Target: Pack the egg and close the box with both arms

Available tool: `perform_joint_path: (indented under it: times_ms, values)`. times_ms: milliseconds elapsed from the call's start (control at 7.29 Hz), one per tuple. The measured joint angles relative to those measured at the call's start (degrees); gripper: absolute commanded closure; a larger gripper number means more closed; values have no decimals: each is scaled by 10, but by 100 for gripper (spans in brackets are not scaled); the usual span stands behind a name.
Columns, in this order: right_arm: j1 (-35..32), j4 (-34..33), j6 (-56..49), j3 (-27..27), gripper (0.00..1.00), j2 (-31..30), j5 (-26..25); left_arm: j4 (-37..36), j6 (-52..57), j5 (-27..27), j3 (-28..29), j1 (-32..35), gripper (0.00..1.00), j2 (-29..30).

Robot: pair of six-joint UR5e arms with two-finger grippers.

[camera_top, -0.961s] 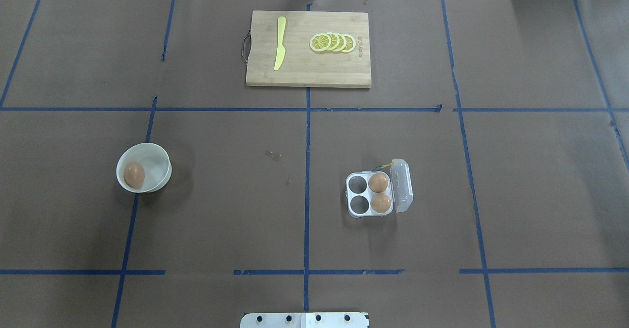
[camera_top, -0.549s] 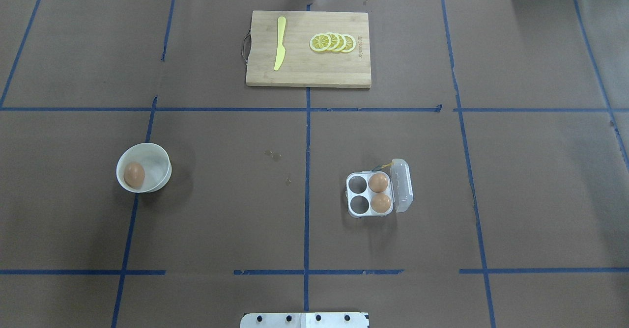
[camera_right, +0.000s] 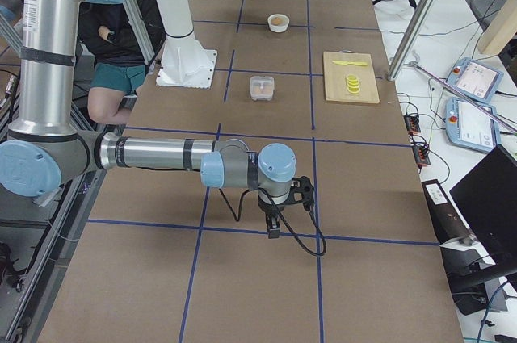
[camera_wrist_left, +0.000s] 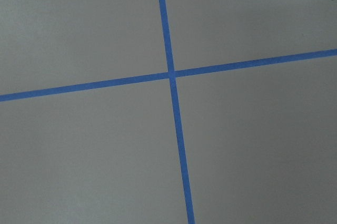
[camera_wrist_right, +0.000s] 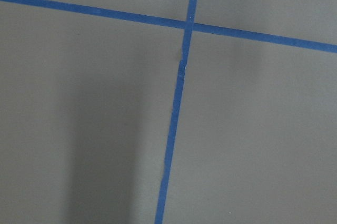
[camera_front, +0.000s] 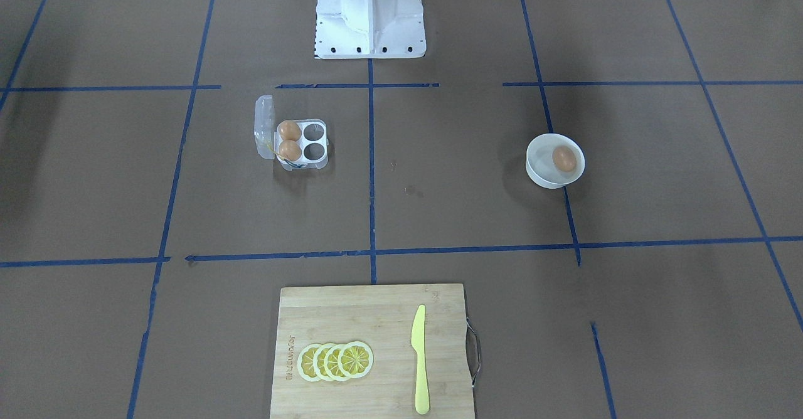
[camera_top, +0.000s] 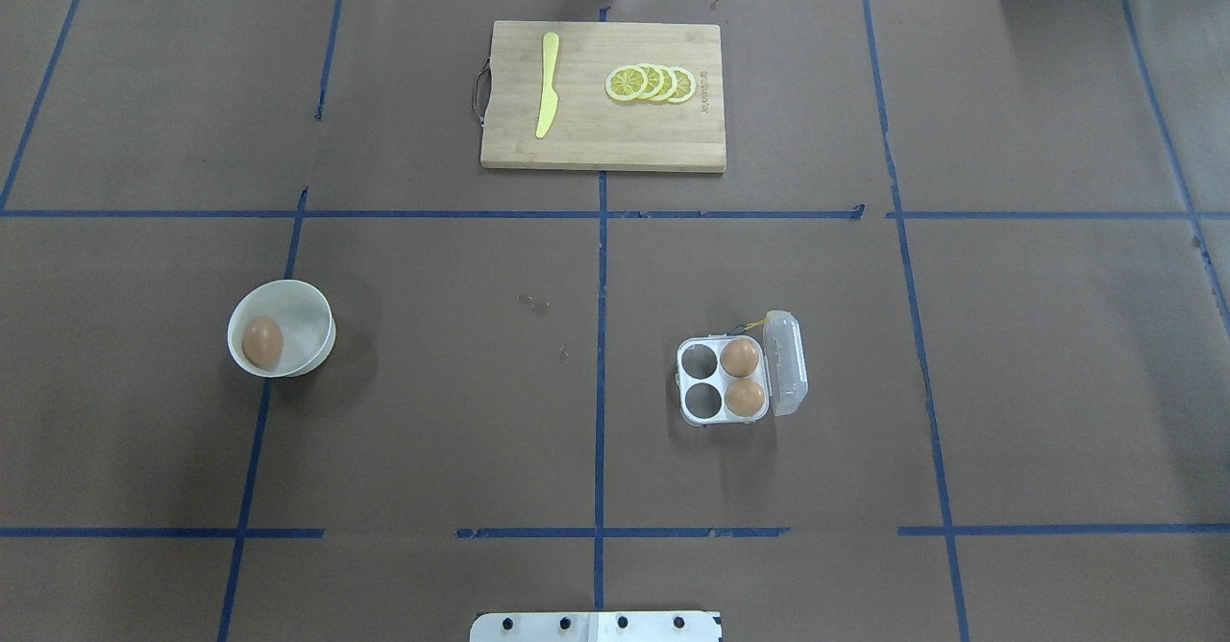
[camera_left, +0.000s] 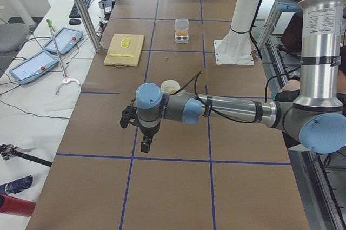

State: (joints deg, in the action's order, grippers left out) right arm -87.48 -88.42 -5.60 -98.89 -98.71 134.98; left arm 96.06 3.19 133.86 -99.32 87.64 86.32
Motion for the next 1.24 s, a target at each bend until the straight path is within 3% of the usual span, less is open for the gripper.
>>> perform_joint_path:
  times_ms: [824, 1235]
  values:
    - [5, 4, 13, -3, 0, 3, 26, 26, -98, 46, -8, -66, 0, 46]
    - [5, 4, 16, -3, 0, 2, 27, 36, -207, 15, -22, -124, 0, 139]
